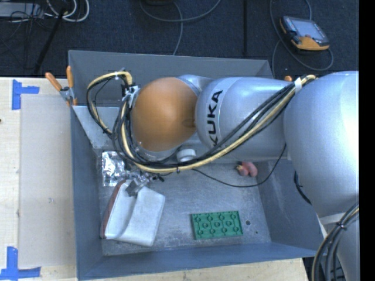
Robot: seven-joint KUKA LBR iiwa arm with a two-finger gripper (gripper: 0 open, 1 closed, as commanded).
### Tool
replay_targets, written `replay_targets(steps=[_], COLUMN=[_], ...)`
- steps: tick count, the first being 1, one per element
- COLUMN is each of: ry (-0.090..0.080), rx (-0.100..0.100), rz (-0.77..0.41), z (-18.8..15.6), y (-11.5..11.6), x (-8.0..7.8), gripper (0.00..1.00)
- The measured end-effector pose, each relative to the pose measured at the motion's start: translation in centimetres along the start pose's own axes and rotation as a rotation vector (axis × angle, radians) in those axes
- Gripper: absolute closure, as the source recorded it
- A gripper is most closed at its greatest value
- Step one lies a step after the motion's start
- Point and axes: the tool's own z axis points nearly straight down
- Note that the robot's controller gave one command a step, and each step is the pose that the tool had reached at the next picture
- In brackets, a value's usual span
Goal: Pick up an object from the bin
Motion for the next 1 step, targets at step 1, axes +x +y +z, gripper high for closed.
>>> replay_targets(steps=[1], ry=[0.004], rx=[0.009], rz=[0.008], z=[-24.11], y=[1.17], x=[4.28], gripper=[1.00])
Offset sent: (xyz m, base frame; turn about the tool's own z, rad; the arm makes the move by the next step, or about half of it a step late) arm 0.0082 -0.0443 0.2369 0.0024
